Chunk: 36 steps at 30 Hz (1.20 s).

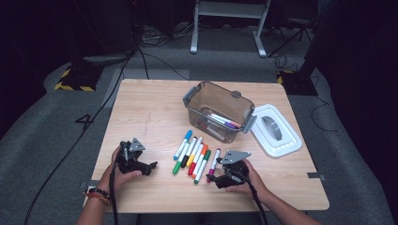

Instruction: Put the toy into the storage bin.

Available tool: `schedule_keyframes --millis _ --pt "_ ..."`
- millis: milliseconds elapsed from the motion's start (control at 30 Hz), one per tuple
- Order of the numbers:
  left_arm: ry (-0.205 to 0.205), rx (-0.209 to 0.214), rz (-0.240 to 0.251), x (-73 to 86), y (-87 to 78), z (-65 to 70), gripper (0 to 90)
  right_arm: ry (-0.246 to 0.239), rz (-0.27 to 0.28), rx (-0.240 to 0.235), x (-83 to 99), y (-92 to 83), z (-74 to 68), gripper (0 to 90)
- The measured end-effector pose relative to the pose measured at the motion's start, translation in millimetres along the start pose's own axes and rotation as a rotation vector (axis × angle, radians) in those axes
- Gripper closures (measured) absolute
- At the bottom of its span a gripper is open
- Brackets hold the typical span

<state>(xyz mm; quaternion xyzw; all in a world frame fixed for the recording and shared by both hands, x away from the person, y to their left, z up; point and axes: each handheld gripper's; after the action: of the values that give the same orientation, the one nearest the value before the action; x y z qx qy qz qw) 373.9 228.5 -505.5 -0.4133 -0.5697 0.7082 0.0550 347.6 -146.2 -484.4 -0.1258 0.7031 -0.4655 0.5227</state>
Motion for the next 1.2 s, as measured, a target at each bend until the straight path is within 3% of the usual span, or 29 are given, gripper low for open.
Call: schedule_keyframes --millis 100,233,400,667,867,1000,1200 --pt "0.001 -0.001 0.001 0.0 0.0 -0.1 0.5 0.019 -0.011 0.0 1.2 5.2 0.7 23.5" --pt "-0.001 0.001 0.001 0.2 0.0 0.3 0.5 0.008 -0.033 0.027 3.6 8.2 0.9 23.2" --pt "-0.003 0.003 0.002 0.4 0.0 0.6 0.5 0.032 -0.068 0.06 11.8 6.3 6.4 26.7" --pt "-0.001 0.0 0.002 0.7 -0.3 0.6 0.5 0.134 -0.072 0.138 29.1 -10.8 34.7 46.1" --pt "-0.001 0.001 0.002 0.7 -0.3 0.6 0.5 0.107 -0.07 0.114 29.4 -12.1 53.2 50.4" --pt "-0.001 0.0 0.001 0.7 -0.3 0.6 0.5 0.073 -0.064 0.089 26.4 -10.0 60.4 57.6" --pt "-0.001 0.0 0.001 0.7 -0.3 0.6 0.5 0.058 -0.057 0.082 24.3 -8.5 68.3 72.7"
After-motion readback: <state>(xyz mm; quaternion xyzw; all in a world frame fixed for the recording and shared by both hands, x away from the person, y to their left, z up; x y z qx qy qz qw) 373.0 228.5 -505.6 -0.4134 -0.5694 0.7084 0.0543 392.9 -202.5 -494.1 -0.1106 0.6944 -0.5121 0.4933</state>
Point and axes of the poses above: each handheld gripper's, and its own axes: y roughly forward along the jaws, x roughly out of its underside, z roughly to its right, and after that the axes turned 10 degrees about -z, right-handed
